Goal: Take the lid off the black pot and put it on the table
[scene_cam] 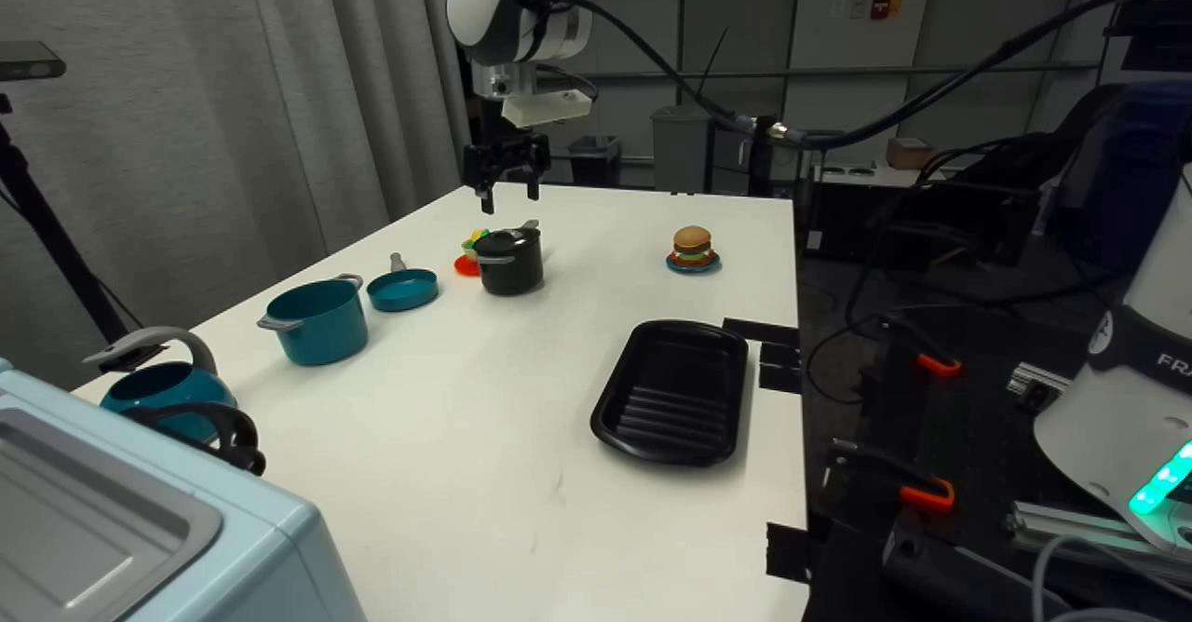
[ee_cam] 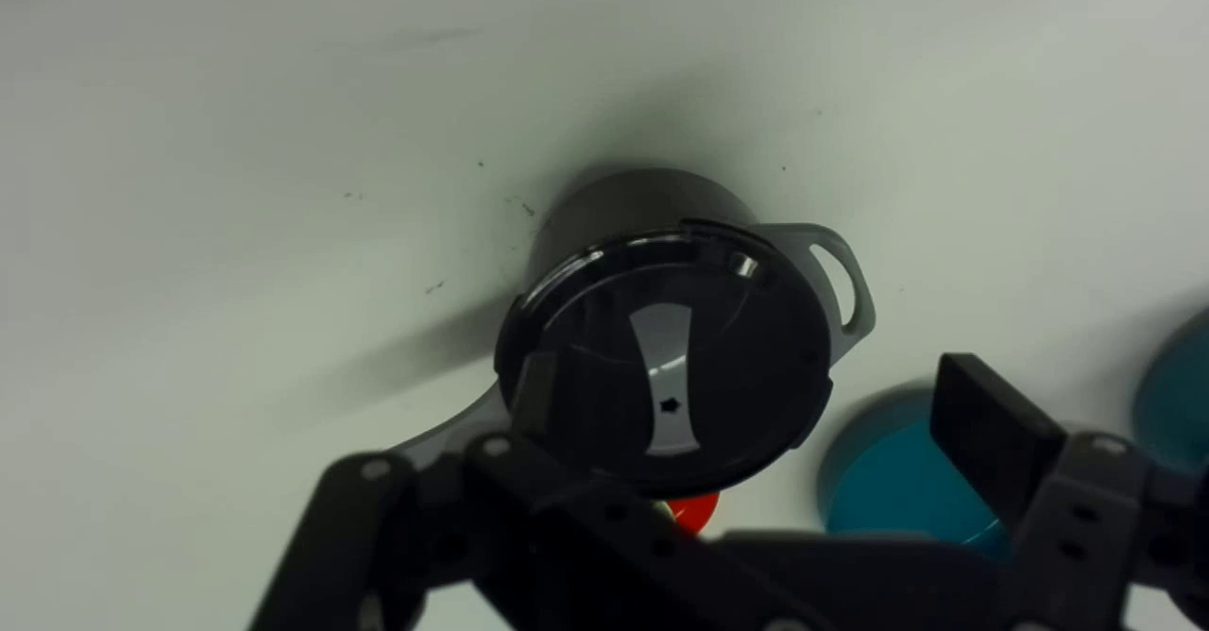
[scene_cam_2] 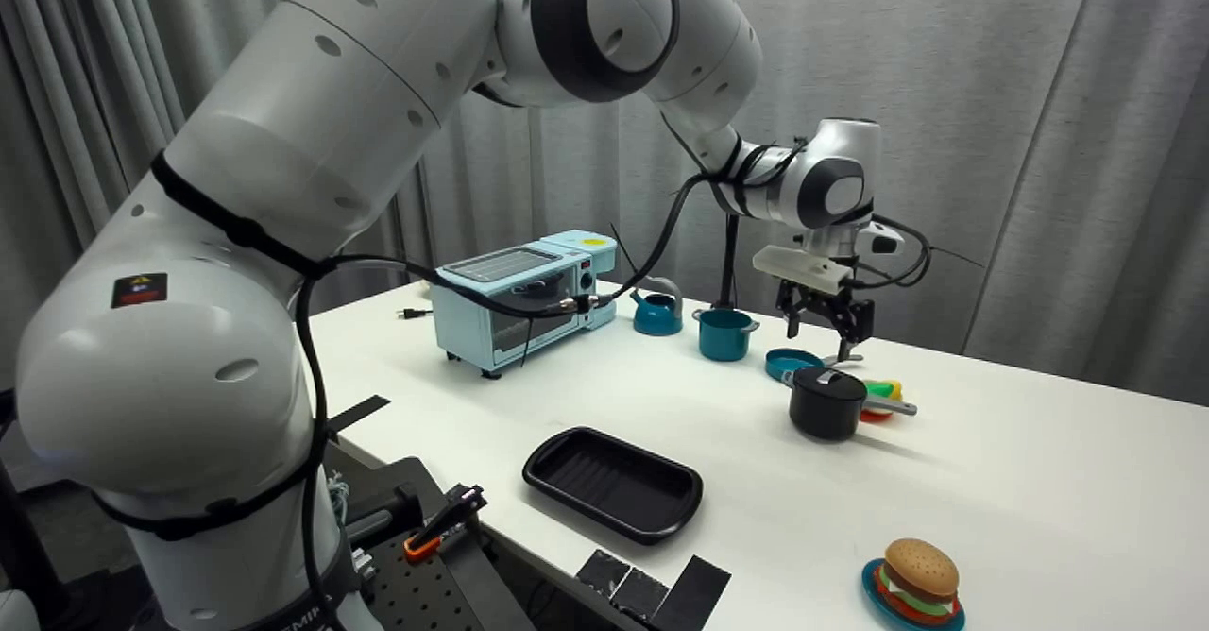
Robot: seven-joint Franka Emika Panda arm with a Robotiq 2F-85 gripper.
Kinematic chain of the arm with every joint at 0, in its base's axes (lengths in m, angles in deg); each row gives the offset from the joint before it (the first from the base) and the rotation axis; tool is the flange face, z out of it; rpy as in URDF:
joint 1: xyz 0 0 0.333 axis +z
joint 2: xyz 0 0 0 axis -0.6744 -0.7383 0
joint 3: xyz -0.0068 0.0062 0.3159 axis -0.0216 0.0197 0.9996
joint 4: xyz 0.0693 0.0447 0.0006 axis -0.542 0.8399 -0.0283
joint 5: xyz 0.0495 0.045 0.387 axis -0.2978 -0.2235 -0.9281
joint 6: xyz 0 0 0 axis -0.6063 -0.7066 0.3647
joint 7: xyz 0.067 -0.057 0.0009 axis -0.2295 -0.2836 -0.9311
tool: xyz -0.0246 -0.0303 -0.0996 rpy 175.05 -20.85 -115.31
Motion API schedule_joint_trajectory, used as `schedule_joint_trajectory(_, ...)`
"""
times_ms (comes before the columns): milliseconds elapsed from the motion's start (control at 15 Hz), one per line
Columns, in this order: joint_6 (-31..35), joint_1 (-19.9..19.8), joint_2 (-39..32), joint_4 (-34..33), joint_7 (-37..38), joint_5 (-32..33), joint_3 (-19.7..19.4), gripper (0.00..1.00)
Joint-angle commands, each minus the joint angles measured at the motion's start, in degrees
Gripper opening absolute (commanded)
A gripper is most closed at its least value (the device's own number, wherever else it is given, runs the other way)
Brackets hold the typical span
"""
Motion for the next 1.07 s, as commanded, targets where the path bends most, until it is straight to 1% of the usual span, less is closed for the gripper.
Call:
schedule_joint_trajectory(0, 0.5, 0.8, -4.9, -5.6, 2.5, 0.9, -0.3, 1.0)
schedule_joint_trajectory(333, 0.4, 1.4, -9.2, -9.8, 4.4, 1.4, -0.8, 1.0)
schedule_joint_trajectory(600, -0.1, 1.2, -11.7, -13.0, 5.1, 1.3, -0.8, 1.0)
schedule_joint_trajectory(667, -0.2, 1.1, -12.1, -13.5, 5.3, 1.2, -0.8, 0.83)
schedule_joint_trajectory(867, -0.3, 1.2, -13.3, -14.8, 5.9, 1.0, -0.8, 0.58)
schedule_joint_trajectory(933, -0.7, 0.7, -13.5, -15.4, 5.7, 0.9, -0.8, 0.49)
schedule_joint_trajectory(1000, -0.8, 0.7, -13.7, -15.8, 5.8, 1.0, -0.9, 0.42)
